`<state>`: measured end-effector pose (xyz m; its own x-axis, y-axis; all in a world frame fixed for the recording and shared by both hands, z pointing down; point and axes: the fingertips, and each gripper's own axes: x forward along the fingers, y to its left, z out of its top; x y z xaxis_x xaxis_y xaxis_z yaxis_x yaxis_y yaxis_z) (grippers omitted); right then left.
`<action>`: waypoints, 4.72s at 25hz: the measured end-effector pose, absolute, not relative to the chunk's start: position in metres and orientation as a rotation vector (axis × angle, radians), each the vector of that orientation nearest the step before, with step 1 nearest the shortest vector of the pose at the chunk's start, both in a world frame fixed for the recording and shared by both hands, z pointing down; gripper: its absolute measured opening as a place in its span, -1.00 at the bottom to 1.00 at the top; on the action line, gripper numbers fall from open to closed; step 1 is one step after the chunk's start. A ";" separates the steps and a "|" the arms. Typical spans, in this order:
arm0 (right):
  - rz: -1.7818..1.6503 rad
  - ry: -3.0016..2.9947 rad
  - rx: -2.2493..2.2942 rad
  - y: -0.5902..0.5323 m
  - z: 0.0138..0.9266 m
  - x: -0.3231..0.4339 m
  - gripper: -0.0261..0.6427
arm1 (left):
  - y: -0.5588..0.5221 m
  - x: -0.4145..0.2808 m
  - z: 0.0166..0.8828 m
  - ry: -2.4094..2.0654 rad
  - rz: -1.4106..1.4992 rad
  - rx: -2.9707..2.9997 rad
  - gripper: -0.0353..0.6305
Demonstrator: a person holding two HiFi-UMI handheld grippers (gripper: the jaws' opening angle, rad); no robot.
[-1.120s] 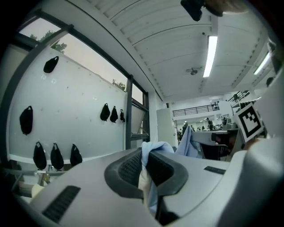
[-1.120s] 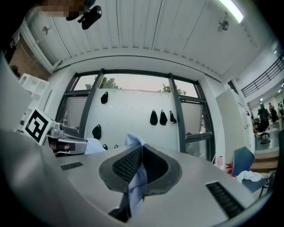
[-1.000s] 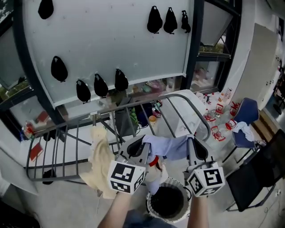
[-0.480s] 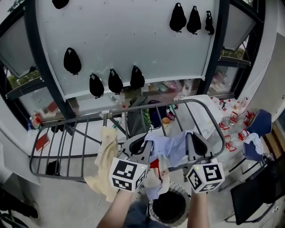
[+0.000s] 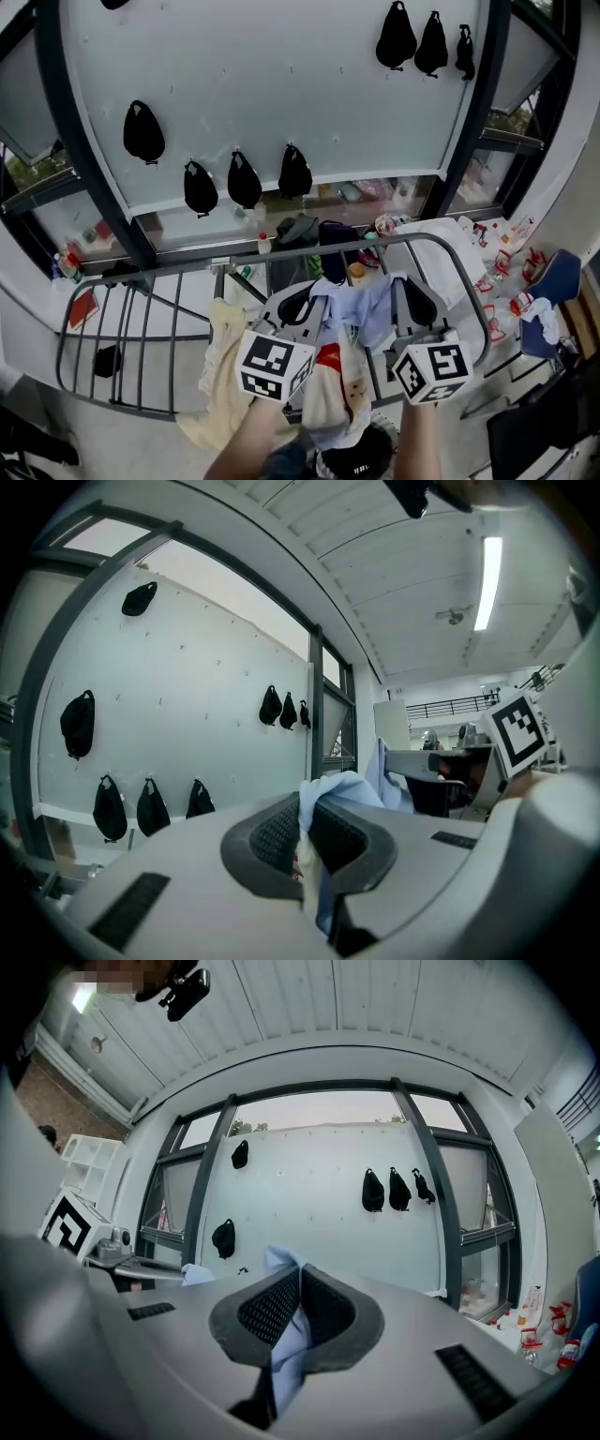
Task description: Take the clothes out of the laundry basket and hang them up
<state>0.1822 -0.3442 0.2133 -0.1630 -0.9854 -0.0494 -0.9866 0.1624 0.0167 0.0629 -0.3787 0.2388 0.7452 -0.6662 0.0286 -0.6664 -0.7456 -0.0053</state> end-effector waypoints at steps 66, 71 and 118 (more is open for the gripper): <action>-0.397 2.345 -2.367 -0.454 0.347 0.201 -0.38 | -0.498 0.060 0.367 -1.164 0.336 2.689 -0.16; -0.428 2.316 -2.395 -0.439 0.348 0.208 -0.37 | -0.488 0.061 0.358 -1.169 0.313 2.703 -0.16; -0.020 2.344 -2.000 -0.200 0.257 0.151 -0.92 | -0.240 -0.003 0.259 -1.402 -0.022 2.852 -0.83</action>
<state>0.1508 -0.1998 0.2572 -0.1564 -0.9870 -0.0372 -0.9862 0.1581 -0.0491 -0.0030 -0.2400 0.2590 0.6108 -0.7913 -0.0287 -0.7918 -0.6102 -0.0263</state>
